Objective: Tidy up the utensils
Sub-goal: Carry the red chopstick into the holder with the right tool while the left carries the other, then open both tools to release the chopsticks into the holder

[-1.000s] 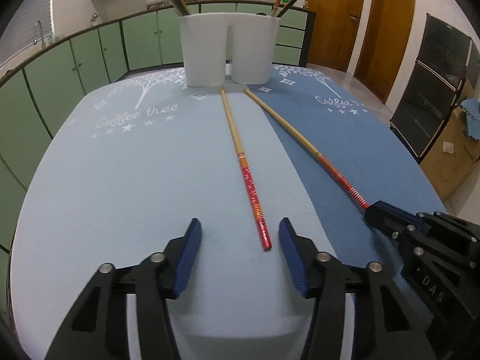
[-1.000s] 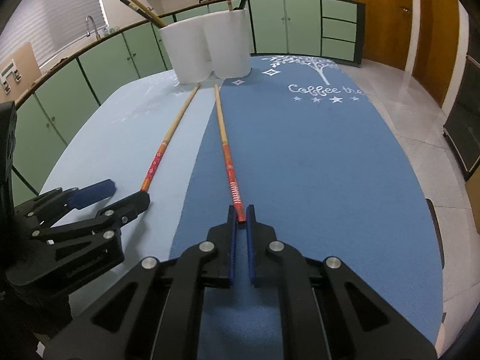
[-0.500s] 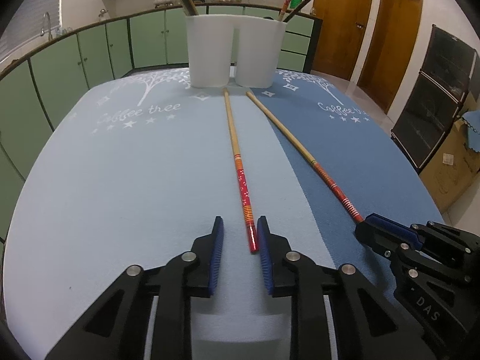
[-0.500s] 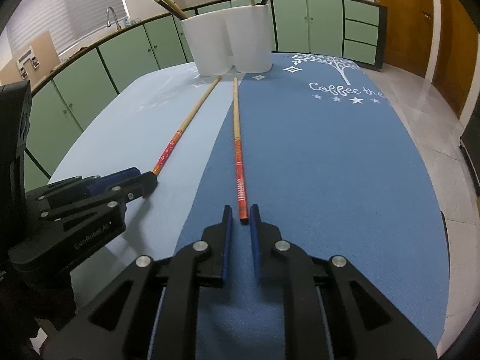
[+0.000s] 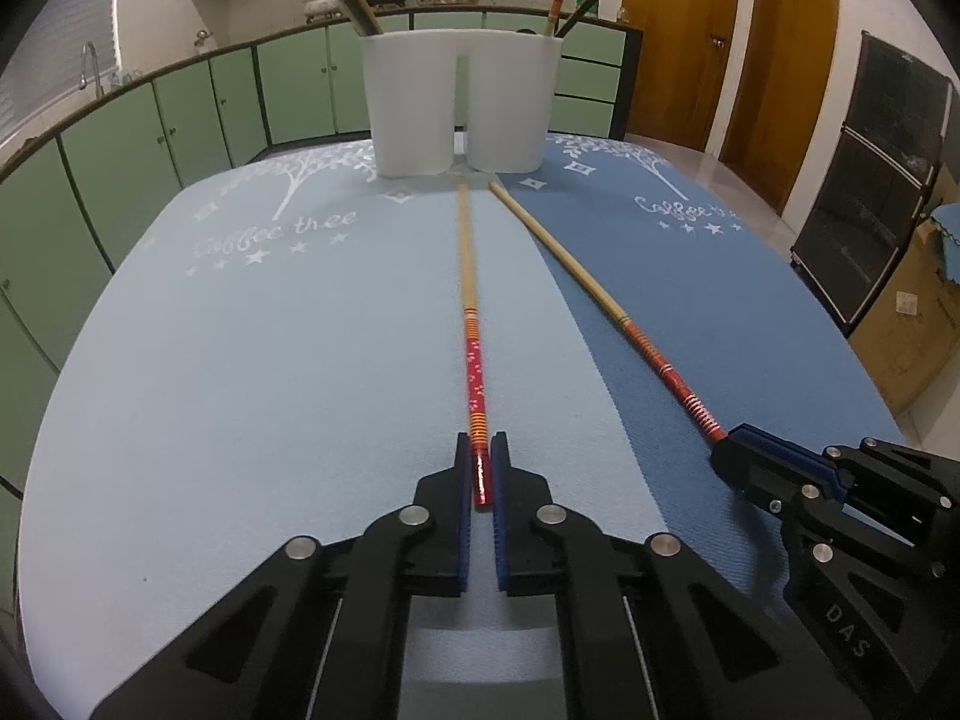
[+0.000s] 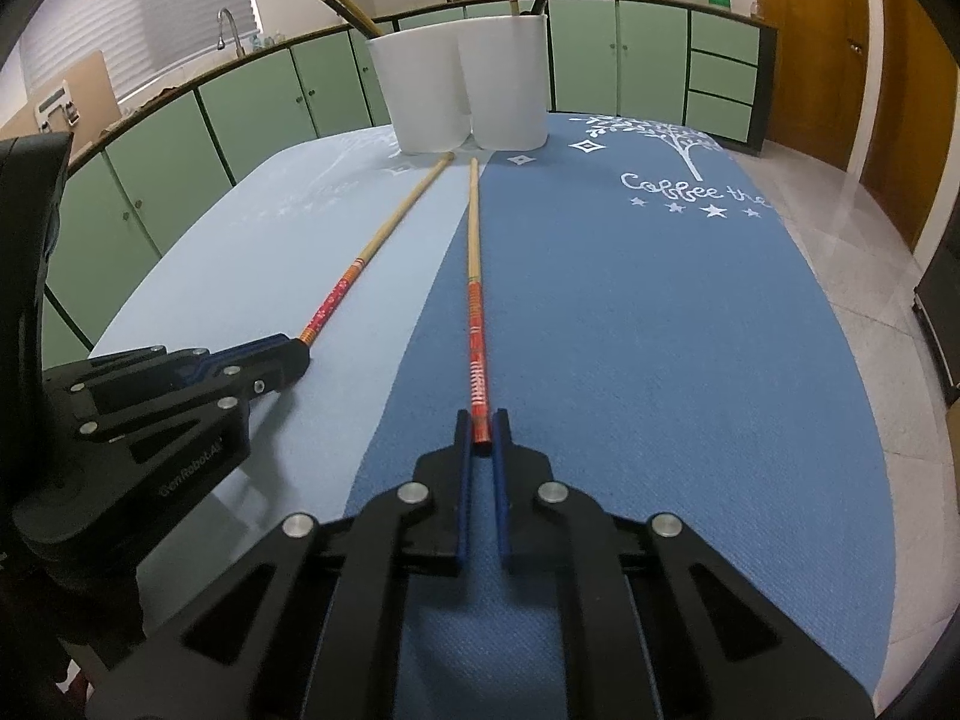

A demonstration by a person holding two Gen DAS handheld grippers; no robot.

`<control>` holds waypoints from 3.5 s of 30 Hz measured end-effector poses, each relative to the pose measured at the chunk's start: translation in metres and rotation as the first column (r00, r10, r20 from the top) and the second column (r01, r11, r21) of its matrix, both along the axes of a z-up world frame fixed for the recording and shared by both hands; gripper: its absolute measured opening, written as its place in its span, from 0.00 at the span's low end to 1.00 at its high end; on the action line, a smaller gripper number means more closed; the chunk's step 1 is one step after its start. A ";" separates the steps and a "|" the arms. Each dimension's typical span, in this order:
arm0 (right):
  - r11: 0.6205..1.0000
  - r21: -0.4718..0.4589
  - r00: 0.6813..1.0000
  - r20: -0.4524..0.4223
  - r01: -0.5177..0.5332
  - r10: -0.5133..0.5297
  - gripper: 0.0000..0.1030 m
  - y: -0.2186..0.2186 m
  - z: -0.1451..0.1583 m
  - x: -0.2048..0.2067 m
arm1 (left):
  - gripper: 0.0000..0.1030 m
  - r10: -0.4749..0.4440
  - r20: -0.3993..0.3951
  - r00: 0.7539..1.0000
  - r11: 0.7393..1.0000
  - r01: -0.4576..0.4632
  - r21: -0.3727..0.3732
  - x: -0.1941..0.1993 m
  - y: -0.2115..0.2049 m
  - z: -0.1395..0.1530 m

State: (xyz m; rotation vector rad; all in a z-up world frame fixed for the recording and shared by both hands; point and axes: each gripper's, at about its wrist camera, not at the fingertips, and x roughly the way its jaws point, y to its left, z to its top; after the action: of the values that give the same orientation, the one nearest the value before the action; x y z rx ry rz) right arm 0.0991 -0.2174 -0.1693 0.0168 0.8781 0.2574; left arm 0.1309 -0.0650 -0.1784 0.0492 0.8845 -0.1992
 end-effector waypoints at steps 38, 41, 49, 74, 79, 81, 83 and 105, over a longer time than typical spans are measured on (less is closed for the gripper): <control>0.992 0.122 0.960 0.280 -0.016 -0.019 0.05 -0.025 0.170 0.001 | 0.05 -0.038 0.236 0.971 0.995 0.058 -0.076 -0.025 0.040 0.149; 0.993 0.120 0.959 0.283 -0.012 -0.022 0.05 -0.026 0.170 0.000 | 0.05 -0.047 0.233 0.971 0.996 0.065 -0.068 -0.027 0.041 0.150; 0.992 0.126 0.956 0.294 -0.012 -0.026 0.05 -0.022 0.174 0.000 | 0.05 -0.049 0.225 0.973 0.996 0.064 -0.059 -0.025 0.044 0.149; 0.987 0.144 0.908 0.419 -0.077 0.010 0.05 -0.016 0.268 0.085 | 0.05 -0.124 0.400 0.908 0.989 0.145 -0.022 0.036 0.029 0.239; 0.982 0.169 0.895 0.447 -0.082 -0.003 0.05 -0.017 0.293 0.118 | 0.05 -0.102 0.461 0.882 0.990 0.135 -0.039 0.052 0.030 0.270; 0.979 0.186 0.889 0.458 -0.086 -0.009 0.05 -0.017 0.303 0.131 | 0.05 -0.095 0.489 0.867 0.989 0.136 -0.049 0.060 0.030 0.284; 0.978 0.191 0.880 0.475 -0.084 -0.017 0.05 -0.016 0.313 0.144 | 0.05 -0.086 0.517 0.851 0.990 0.134 -0.055 0.069 0.030 0.297; 0.992 0.122 0.916 0.401 -0.018 -0.033 0.05 0.000 0.240 0.266 | 0.05 -0.033 0.417 0.908 0.994 0.075 -0.085 0.199 0.019 0.216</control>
State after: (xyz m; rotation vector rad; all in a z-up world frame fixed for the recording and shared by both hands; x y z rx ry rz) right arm 0.3652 -0.2177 0.0708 0.0799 0.4499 0.2954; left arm 0.3297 -0.0457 0.0374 0.0217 0.4462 -0.2729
